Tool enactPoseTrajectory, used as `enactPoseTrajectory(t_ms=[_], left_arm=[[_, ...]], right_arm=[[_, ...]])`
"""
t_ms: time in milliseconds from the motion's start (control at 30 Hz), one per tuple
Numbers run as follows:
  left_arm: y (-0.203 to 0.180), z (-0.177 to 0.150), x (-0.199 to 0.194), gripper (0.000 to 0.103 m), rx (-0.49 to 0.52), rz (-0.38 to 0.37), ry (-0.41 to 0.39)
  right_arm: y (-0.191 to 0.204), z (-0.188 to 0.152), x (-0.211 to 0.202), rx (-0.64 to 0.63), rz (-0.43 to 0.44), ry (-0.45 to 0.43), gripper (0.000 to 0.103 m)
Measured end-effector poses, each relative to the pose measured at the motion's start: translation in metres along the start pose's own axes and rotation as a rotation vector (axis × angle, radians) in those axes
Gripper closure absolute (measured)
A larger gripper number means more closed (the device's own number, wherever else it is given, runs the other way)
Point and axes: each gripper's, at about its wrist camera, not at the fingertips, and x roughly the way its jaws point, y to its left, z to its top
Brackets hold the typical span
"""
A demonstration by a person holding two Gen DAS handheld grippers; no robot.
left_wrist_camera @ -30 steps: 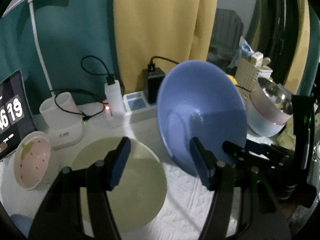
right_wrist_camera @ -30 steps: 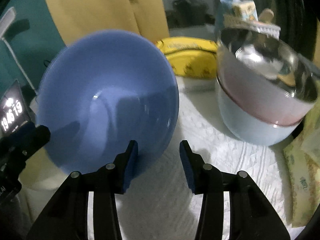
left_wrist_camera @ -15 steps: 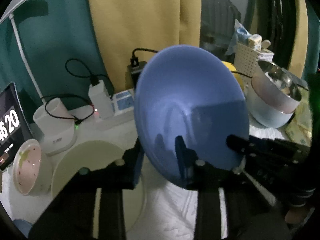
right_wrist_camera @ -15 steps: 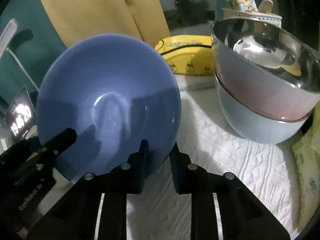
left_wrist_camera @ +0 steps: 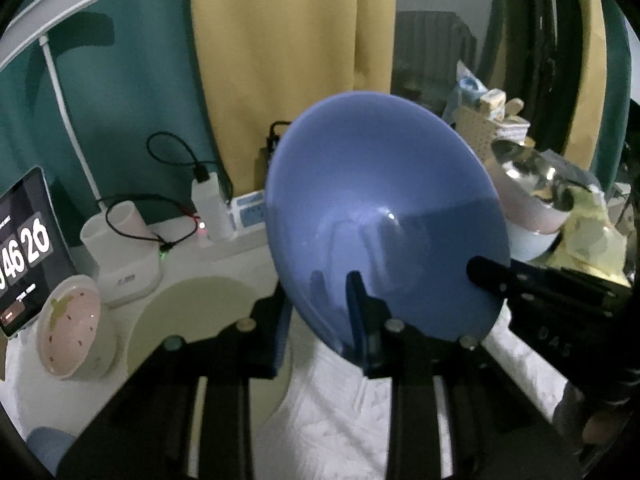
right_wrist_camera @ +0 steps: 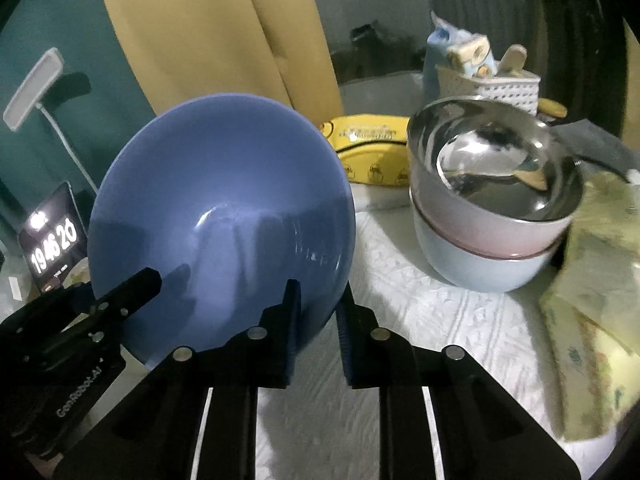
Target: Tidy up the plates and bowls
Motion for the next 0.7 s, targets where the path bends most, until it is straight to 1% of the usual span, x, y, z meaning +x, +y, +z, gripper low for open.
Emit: enactPoseTrajectory(t_ms=[200,700], left_arm=[[0.003,-0.003,-0.028,0.075,-0.01,-0.023,-0.028],[0.007,-0.029,-0.11,0.075,-0.021,-0.056,-0.095]], right_arm=[[0.013,-0.005,-0.034,-0.012,-0.011,-0.049,0.085],[0.045,-0.037,-0.111,-0.031,-0.012,-0.114,0.085]])
